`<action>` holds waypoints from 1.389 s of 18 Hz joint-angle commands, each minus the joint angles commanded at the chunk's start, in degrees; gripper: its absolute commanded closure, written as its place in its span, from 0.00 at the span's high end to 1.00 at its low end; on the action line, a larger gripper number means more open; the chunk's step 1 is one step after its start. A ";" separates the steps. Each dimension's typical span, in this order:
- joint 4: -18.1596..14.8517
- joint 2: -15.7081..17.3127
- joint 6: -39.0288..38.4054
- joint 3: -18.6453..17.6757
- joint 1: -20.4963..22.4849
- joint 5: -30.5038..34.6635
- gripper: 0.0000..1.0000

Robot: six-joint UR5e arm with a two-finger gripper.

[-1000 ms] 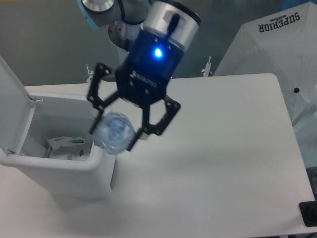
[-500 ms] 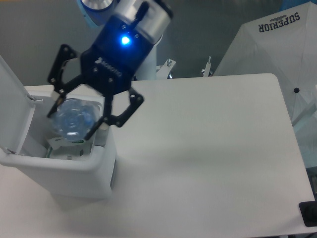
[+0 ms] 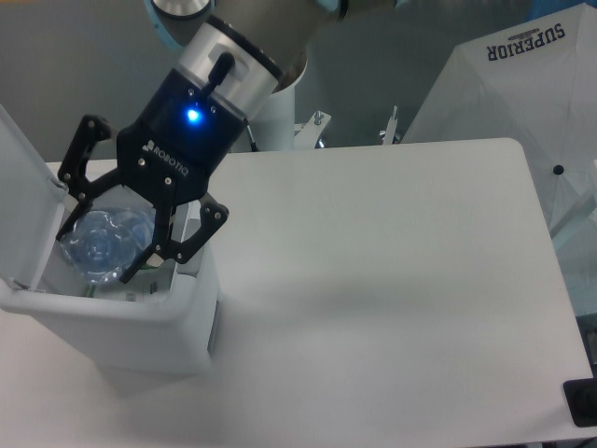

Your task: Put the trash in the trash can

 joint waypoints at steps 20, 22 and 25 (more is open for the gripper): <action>0.35 2.37 7.65 -5.45 2.62 0.26 1.00; 0.26 2.37 7.30 -5.45 5.61 0.26 1.00; 0.00 2.55 7.12 -6.77 9.13 0.70 1.00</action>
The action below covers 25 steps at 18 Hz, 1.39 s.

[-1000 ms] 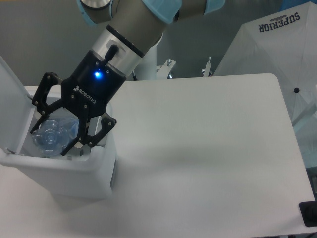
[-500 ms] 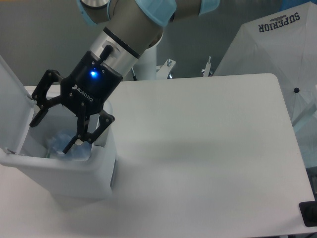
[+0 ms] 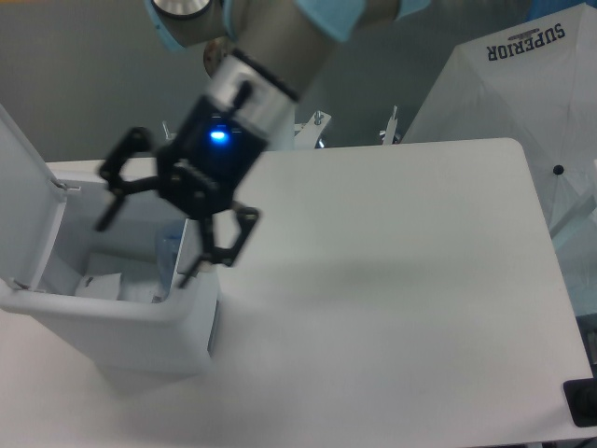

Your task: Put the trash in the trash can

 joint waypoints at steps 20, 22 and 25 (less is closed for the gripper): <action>-0.09 -2.10 13.67 -10.89 11.70 28.28 1.00; -0.09 -2.90 20.89 -12.48 11.35 31.89 1.00; -0.17 -3.07 25.39 -13.80 10.91 38.22 1.00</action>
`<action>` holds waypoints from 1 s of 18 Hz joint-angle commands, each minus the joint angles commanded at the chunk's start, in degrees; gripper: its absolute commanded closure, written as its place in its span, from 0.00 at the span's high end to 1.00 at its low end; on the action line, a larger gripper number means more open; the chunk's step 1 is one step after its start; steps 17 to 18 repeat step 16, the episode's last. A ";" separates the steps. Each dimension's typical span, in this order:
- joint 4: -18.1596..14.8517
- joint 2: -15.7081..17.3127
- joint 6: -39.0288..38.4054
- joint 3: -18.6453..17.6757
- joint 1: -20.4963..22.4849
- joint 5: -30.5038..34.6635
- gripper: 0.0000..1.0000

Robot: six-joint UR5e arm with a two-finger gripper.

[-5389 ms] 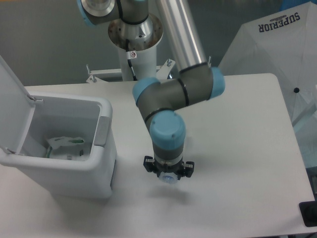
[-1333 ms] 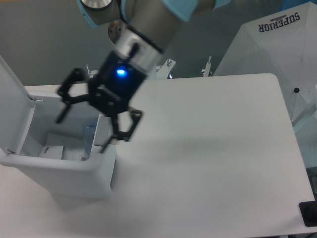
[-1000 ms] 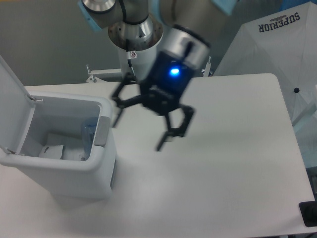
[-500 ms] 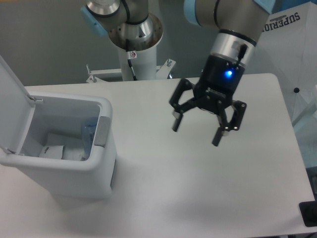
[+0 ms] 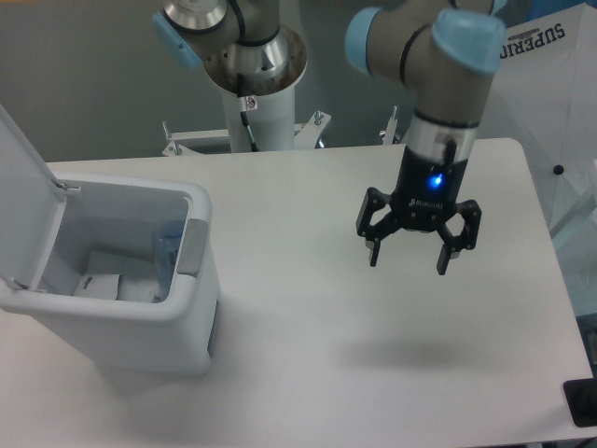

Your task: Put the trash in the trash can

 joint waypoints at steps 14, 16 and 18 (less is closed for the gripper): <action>-1.32 -2.81 16.97 -0.62 -4.66 13.73 1.00; -1.32 -2.81 16.88 -0.97 -4.66 13.73 1.00; -1.32 -2.81 16.88 -0.97 -4.66 13.73 1.00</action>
